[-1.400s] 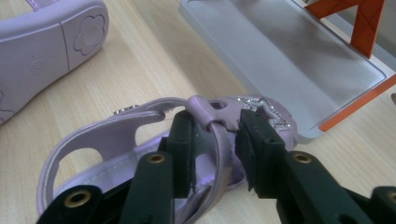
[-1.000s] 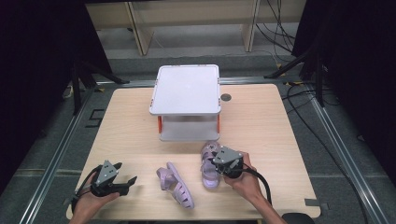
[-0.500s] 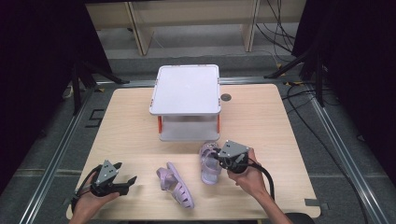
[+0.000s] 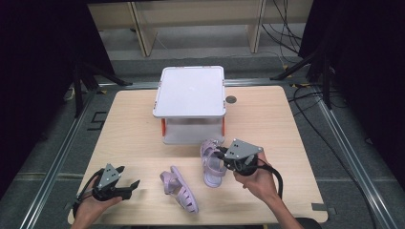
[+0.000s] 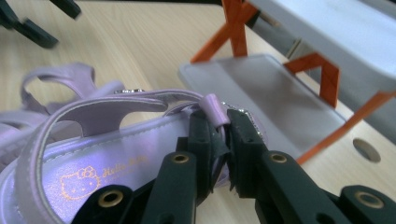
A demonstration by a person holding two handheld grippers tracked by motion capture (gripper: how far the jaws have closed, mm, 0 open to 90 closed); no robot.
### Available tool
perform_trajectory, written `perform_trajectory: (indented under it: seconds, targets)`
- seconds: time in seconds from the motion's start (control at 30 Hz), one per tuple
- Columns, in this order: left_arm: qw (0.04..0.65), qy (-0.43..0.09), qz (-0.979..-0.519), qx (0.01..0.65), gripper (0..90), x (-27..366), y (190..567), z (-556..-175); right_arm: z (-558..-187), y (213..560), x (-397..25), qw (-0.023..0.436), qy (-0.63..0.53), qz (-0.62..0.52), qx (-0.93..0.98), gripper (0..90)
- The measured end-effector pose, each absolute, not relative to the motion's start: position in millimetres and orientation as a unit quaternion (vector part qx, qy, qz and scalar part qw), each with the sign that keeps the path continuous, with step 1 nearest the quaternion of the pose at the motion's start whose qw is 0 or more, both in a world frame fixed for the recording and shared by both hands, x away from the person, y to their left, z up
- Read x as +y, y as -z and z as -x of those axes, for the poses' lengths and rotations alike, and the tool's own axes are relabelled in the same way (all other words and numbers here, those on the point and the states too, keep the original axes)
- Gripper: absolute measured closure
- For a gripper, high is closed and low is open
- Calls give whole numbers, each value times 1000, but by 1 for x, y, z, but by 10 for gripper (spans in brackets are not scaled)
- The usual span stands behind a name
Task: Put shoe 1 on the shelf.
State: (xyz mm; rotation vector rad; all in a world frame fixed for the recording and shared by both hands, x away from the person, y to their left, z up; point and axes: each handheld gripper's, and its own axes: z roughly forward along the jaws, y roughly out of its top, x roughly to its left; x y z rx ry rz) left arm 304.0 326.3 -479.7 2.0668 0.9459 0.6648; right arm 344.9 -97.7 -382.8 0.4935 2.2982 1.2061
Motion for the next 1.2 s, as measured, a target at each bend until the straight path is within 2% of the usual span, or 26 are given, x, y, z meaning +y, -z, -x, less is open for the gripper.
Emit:
perform_trajectory:
  seconds: [0.6,0.87,0.97,1.2]
  targets:
    - [373,-259,-810,371,211,328,479,-302,-354,315,-64,254,-475,-118,834,814]
    - [379,-261,-806,372,211,328,479,-302,-380,284,-49,271,-484,-103,826,817]
    - [365,-265,-816,361,211,330,478,-304,-394,279,-43,271,-481,-106,827,817]
    - [379,-260,-809,365,211,328,479,-304,-428,272,-31,284,-477,-108,824,818]
